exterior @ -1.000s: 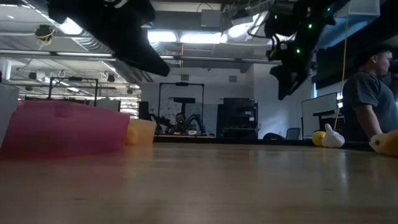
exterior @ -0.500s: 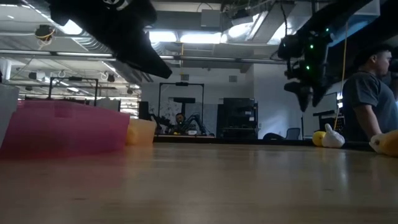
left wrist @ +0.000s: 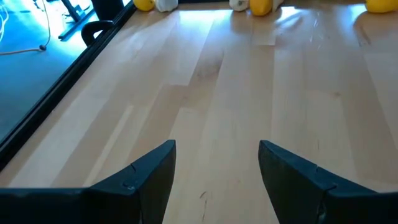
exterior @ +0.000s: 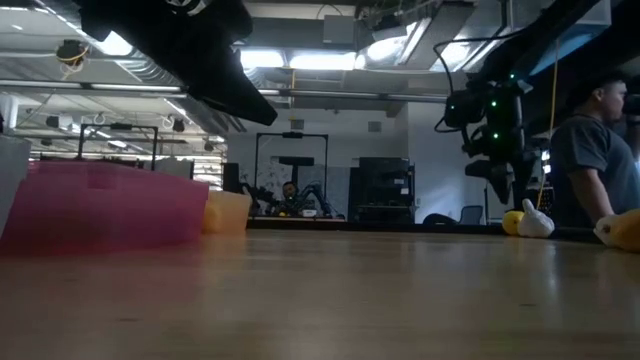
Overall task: Sort produce into baskets
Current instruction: Put the garlic into the transparent bin
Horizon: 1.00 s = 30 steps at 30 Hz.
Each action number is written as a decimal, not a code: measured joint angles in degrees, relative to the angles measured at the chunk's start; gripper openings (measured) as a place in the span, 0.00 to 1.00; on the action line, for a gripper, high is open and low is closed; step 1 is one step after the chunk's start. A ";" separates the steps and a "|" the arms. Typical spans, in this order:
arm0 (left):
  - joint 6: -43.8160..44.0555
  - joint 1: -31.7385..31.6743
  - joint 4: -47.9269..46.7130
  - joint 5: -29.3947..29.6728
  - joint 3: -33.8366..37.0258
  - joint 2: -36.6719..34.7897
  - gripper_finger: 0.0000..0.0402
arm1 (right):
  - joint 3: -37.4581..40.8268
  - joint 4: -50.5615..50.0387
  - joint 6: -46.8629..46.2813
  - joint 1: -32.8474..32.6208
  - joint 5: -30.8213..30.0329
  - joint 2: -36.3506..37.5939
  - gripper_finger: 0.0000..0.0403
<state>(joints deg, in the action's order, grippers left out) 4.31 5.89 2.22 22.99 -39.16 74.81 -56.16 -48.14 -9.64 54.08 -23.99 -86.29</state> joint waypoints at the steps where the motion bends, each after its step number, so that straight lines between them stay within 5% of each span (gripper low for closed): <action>1: 0.02 0.00 -0.01 0.00 0.00 0.00 0.56 | 0.02 -0.11 -0.29 -0.02 -0.02 -0.36 0.62; 17: 0.09 0.00 -0.22 0.00 0.00 -0.02 0.56 | 0.00 -4.43 1.28 -1.27 -4.94 -5.69 0.42; 30: 0.15 0.00 -0.22 0.00 0.00 -0.02 0.56 | 0.00 -4.82 2.28 -1.56 -3.43 -5.78 0.41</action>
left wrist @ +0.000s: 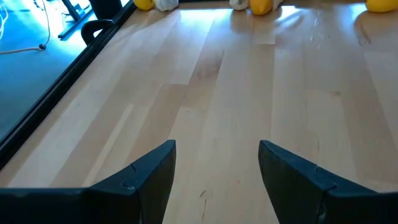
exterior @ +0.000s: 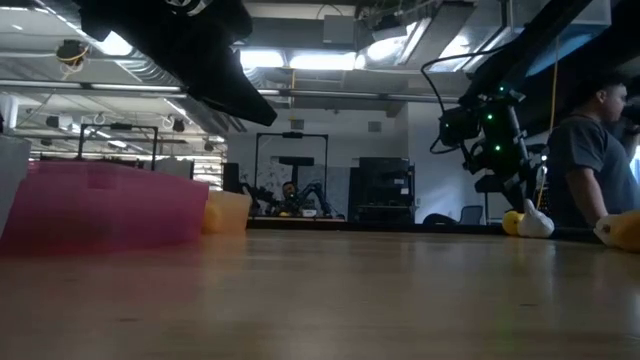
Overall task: Sort produce into baskets
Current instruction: Put the garlic into the transparent bin
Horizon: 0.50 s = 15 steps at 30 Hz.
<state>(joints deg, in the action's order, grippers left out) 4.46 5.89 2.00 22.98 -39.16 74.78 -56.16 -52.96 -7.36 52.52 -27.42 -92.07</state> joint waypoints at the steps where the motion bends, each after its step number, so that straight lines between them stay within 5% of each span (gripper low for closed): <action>1: 0.01 0.00 0.00 -0.01 0.00 0.00 0.56 | 0.00 0.01 0.01 -0.01 0.00 0.00 0.41; 9: -0.08 0.00 0.00 -0.02 0.00 0.00 0.56 | 0.00 -0.21 0.12 -0.01 0.00 0.00 0.40; 15: -0.06 0.00 0.00 -0.02 0.00 0.00 0.56 | 0.00 -0.62 0.14 0.00 0.01 0.00 0.31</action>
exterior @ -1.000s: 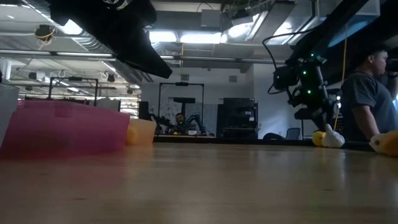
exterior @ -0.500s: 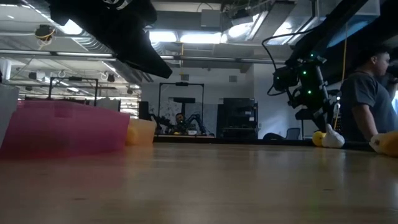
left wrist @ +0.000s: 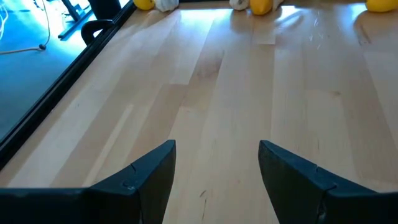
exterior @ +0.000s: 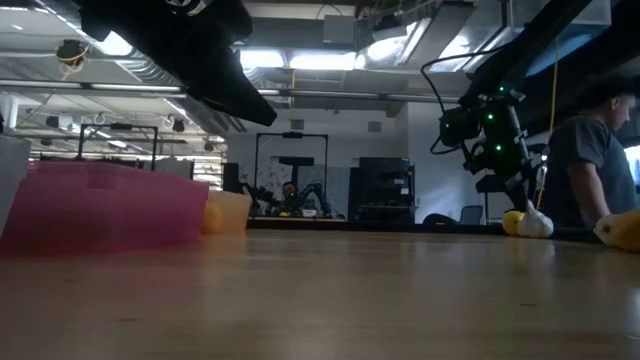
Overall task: Sort produce into baskets
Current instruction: Put the garlic into the transparent bin
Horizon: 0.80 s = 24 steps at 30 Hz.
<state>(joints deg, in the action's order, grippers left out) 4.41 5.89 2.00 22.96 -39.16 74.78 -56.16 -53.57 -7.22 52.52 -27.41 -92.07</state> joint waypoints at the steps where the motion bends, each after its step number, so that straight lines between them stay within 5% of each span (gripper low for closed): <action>1: 0.02 0.00 0.00 0.01 0.00 0.00 0.56 | 0.00 -0.01 0.02 -0.01 0.01 0.00 0.28; 10: 0.02 0.00 0.00 0.00 0.00 0.00 0.56 | 0.00 -0.46 1.20 -0.01 0.43 0.07 0.11; 24: -0.04 0.00 0.17 0.00 0.00 -0.02 0.56 | 0.00 -0.36 1.93 -0.06 0.47 0.07 0.08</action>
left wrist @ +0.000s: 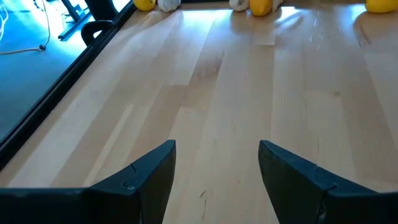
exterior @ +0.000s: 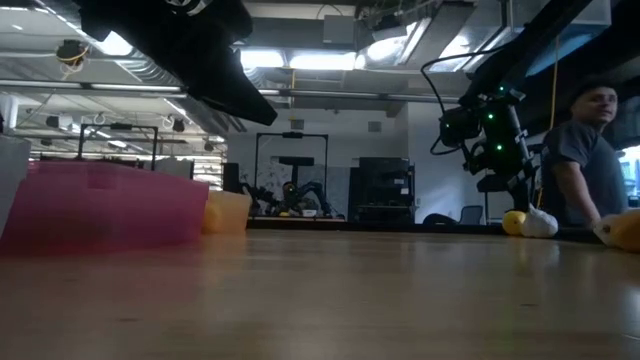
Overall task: Sort produce into baskets
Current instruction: Put the garlic into the transparent bin
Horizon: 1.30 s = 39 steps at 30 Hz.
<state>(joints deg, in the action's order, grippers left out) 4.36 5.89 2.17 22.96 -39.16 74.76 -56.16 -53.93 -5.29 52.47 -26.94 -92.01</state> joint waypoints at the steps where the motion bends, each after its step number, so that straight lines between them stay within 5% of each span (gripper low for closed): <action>1: 0.00 0.00 0.04 0.00 0.00 0.00 0.56 | 0.00 0.00 0.34 -0.02 0.02 0.00 0.08; 19: 0.00 0.00 0.50 0.01 0.00 0.00 0.56 | -0.04 7.04 1.20 -13.35 3.39 10.12 0.08; 29: -0.24 0.00 2.94 0.02 0.00 0.00 0.57 | -0.04 14.36 1.26 -24.49 10.02 14.32 0.08; 39: -0.72 0.00 3.41 0.02 0.00 0.00 0.71 | -0.04 23.50 5.80 -35.30 22.12 11.49 0.08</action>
<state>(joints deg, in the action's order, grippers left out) 3.64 5.89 5.58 22.98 -39.16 74.76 -56.21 -30.44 0.51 17.17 -4.82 -80.52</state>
